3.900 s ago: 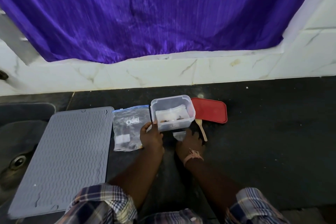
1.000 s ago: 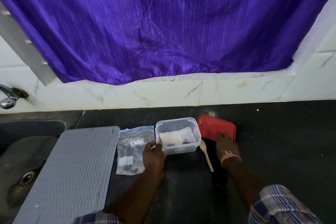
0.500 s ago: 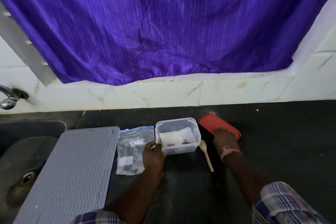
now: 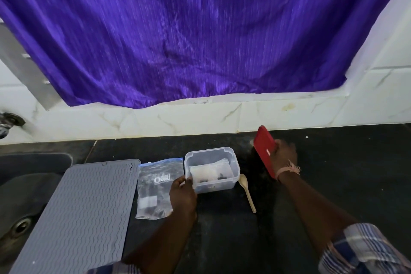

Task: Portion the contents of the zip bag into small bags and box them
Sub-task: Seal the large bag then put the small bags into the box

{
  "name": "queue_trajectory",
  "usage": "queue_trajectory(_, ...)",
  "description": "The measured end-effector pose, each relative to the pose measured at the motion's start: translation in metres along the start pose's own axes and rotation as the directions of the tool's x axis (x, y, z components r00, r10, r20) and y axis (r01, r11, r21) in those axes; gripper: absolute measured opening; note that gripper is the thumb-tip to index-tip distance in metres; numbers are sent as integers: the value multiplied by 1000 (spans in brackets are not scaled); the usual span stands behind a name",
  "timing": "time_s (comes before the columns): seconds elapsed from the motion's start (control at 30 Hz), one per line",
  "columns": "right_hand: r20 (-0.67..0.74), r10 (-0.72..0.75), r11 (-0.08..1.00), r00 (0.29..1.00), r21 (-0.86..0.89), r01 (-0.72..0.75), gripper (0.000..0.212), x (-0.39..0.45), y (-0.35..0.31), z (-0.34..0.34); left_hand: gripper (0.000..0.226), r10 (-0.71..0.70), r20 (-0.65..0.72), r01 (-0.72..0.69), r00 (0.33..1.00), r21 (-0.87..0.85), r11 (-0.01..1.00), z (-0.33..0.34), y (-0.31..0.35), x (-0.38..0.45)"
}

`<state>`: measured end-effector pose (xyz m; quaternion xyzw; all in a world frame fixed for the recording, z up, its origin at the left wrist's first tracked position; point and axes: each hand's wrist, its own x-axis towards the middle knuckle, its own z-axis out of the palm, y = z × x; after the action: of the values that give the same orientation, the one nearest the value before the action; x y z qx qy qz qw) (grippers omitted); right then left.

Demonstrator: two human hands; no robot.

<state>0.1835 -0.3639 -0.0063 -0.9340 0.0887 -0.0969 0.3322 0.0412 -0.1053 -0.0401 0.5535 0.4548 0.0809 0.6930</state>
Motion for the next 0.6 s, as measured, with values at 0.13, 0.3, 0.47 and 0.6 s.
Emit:
queue_trajectory(0.13,155,50,973,987,-232,-13,52,1,27,0,26,14,-2,-14,1000,30,999,0,-2,3)
queue_trajectory(0.3,-71,14,999,997,-33,-16,40,-5,18,2,21,23,-20,-22,1000,52,998,3,-1,6)
queue_trajectory(0.47,-232,-10,945,973,316,85,32,-8,-38,0,31,19,-47,-16,999,60,998,6,3,6)
queue_trajectory(0.6,138,-82,848,987,531,-4,30,-8,-69,17,25,24,-51,-22,998,41,999,7,8,5)
